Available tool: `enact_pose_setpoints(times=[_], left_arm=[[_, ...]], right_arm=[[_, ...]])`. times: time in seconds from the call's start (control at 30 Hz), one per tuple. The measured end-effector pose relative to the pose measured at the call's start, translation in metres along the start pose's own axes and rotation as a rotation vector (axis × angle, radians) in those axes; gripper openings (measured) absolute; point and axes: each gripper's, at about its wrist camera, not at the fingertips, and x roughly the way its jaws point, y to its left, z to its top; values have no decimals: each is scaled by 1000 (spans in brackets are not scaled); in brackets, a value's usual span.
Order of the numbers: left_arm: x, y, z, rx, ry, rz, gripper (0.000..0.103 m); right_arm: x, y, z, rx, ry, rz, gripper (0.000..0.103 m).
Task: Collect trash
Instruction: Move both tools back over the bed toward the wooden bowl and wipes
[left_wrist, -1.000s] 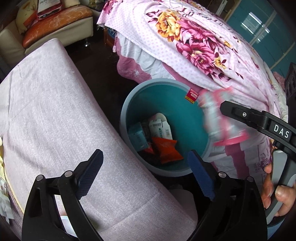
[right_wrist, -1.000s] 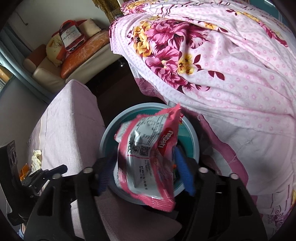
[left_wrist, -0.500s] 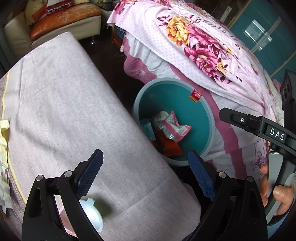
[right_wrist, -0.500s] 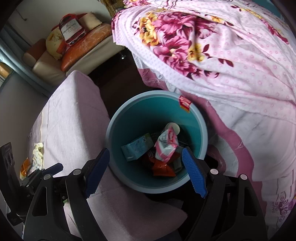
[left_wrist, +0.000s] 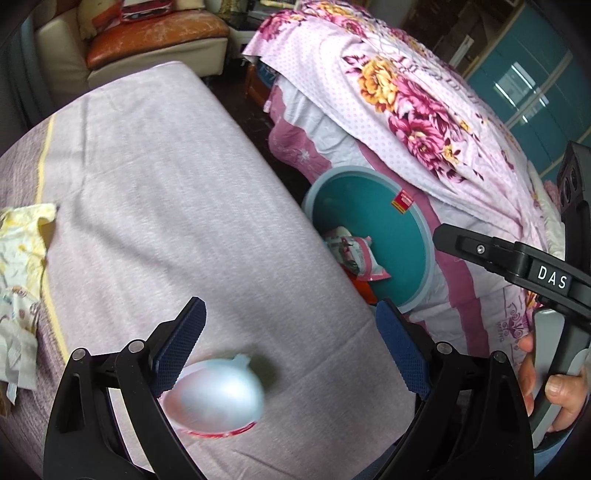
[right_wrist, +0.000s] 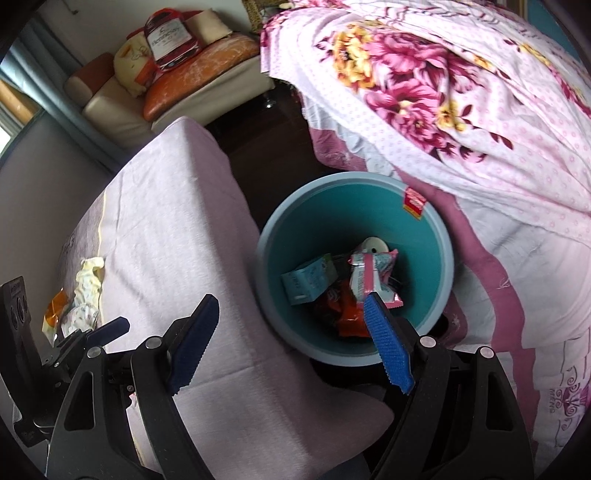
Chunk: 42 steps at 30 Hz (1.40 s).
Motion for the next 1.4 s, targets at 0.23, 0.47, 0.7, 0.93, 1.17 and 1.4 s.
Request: enact_pose_setpoints(times=[0.23,0.47,0.7,0.93,1.17,1.4], left_arm=[[-20,27,-13,-47,-27,4,93],[-43,57,-28,-90,-61,13,93],[-80,105,-46,-152,-110,55,93],[-115,166,-68,-248,-151,114,93],[-140,220,-98,-327,-174,176,93],[-157,271,-132,-423,-196,243,93]], right_arm=[[-2,34,-7,-54,11,6,81],[-5,73,-16,-119,21,21,84],[0,120,-24,-189,47,49,84],[12,177,-35,-284,85,84,84],[33,216,-52,-346,156,85,84],[60,261,-62,-423,221,119,84]])
